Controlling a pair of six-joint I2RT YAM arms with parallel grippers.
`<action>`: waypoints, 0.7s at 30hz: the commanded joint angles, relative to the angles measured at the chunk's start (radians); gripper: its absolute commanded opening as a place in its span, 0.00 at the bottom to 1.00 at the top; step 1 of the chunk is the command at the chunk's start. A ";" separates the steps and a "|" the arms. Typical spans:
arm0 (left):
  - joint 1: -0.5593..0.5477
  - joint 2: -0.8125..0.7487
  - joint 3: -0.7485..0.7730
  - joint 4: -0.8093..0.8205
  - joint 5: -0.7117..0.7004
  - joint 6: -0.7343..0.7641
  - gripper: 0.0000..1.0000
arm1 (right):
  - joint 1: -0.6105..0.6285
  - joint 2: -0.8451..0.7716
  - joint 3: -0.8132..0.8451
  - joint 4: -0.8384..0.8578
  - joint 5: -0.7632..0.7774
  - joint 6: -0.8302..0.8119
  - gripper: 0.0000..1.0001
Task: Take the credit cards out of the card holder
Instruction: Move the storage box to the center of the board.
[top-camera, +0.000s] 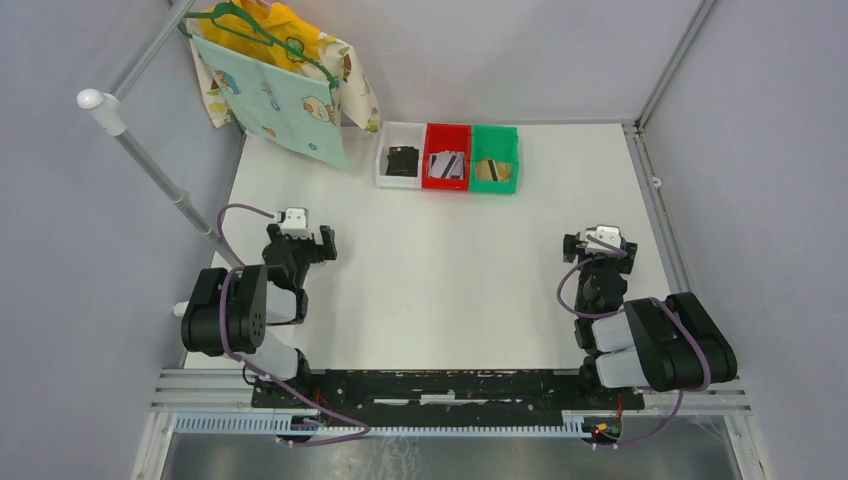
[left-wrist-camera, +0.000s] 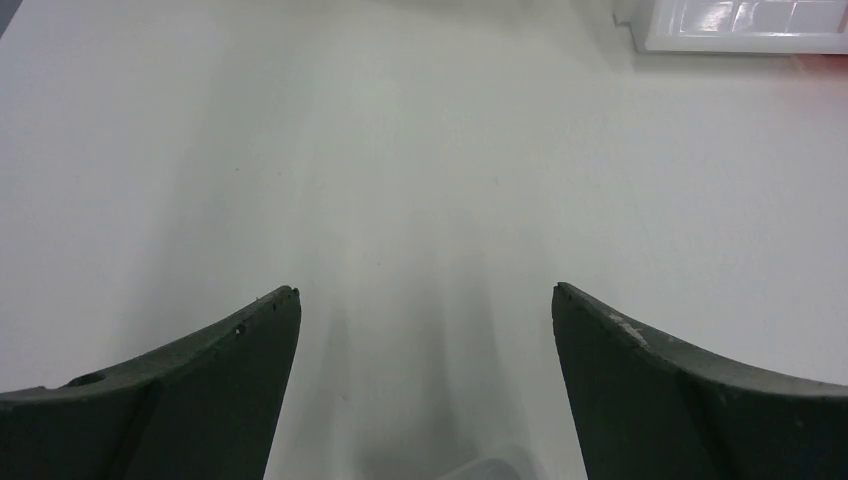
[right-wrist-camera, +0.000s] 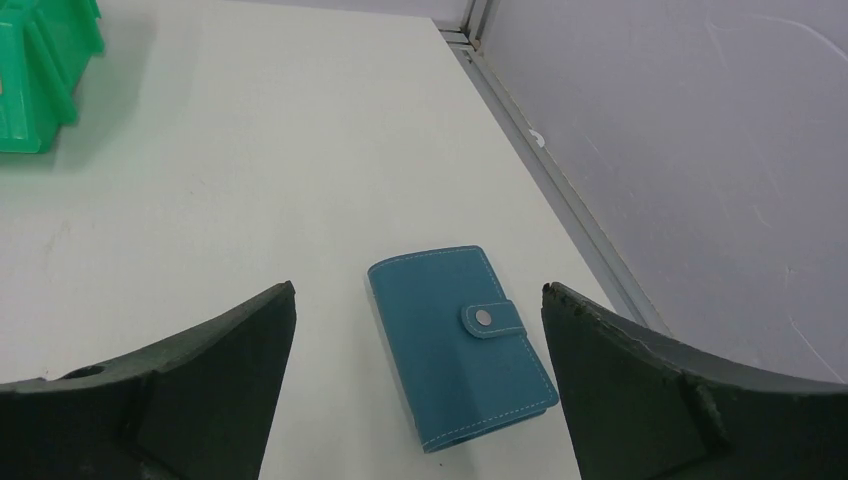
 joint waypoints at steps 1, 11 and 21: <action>0.008 -0.010 0.015 0.061 -0.015 -0.005 1.00 | -0.002 -0.015 -0.113 0.035 -0.012 0.012 0.98; 0.023 -0.095 -0.002 0.035 0.028 -0.006 1.00 | -0.015 -0.045 -0.109 -0.016 0.029 0.056 0.98; 0.038 -0.354 0.296 -0.721 0.163 0.082 1.00 | 0.099 -0.304 0.128 -0.589 0.231 0.127 0.98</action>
